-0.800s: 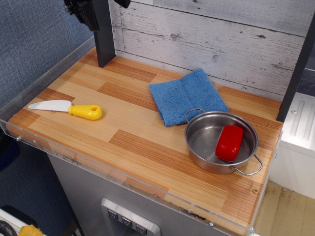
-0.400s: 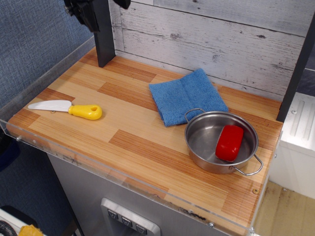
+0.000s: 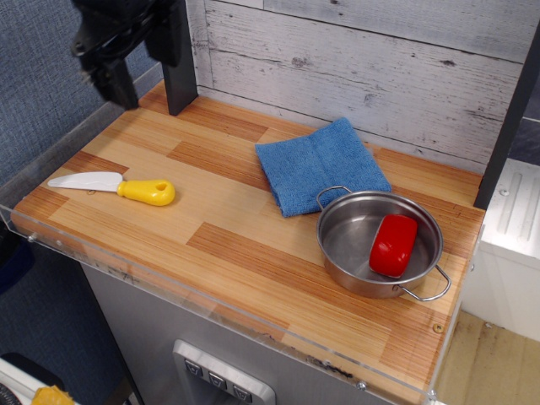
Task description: Move the yellow knife on top of the blue cloth
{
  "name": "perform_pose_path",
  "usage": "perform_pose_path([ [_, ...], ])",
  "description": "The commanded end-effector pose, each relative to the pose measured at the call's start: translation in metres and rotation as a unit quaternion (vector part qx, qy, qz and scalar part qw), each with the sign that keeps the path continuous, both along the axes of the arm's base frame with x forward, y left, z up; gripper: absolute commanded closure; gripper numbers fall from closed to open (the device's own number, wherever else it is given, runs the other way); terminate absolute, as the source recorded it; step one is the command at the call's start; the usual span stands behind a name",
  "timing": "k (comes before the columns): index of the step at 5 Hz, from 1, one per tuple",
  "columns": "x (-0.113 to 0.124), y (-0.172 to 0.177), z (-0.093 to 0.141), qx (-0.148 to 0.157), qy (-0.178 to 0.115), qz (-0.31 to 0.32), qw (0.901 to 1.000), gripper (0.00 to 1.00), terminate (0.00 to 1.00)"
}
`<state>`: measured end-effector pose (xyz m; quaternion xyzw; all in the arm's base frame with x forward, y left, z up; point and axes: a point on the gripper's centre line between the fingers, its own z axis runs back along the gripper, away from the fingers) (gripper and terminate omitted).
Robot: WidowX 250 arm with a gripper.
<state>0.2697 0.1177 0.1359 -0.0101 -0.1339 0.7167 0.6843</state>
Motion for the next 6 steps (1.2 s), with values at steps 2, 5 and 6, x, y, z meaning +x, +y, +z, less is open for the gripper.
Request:
perform_pose_path([
  [2, -0.028, 0.023, -0.037, -0.024, -0.01, 0.041, 0.9988, 0.0, 0.0],
  [5, -0.004, 0.031, -0.085, -0.024, 0.008, 0.026, 0.9993, 0.0, 0.0],
  [6, 0.005, 0.033, -0.099, -0.028, 0.02, 0.03, 0.999, 0.0, 0.0],
])
